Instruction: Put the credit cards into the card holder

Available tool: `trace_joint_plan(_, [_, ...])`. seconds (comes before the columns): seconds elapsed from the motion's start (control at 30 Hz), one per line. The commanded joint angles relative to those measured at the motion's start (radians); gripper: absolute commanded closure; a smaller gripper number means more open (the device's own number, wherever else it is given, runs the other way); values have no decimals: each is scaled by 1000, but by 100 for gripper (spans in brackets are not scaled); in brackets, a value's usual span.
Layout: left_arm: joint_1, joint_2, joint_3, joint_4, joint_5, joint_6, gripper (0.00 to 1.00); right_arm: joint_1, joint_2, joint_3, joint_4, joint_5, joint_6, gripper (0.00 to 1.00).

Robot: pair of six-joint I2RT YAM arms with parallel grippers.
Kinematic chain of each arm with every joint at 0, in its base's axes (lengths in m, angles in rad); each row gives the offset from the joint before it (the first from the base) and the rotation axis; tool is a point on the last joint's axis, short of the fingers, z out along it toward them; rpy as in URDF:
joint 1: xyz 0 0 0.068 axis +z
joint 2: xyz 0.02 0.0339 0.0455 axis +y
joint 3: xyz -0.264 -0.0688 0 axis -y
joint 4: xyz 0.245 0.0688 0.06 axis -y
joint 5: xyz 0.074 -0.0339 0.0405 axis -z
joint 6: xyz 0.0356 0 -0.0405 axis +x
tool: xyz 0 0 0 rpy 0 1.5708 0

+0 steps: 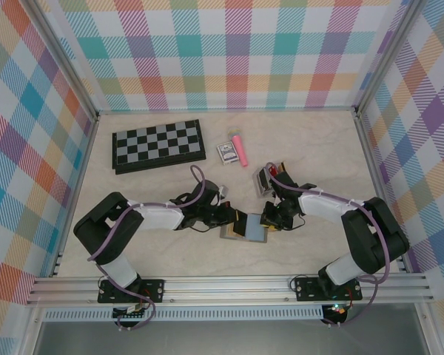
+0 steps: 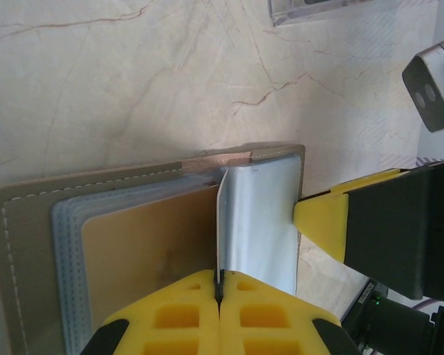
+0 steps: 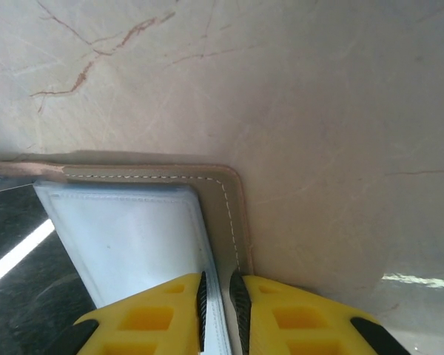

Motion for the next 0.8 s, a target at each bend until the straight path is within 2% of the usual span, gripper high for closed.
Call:
trace_joint_plan(0.0, [-26, 18, -11, 36, -18, -9, 100, 4, 51, -29, -1, 43, -11, 79])
trace_joint_plan(0.77, [-41, -17, -62, 139, -32, -147, 100, 4, 69, -41, 7, 54, -6, 80])
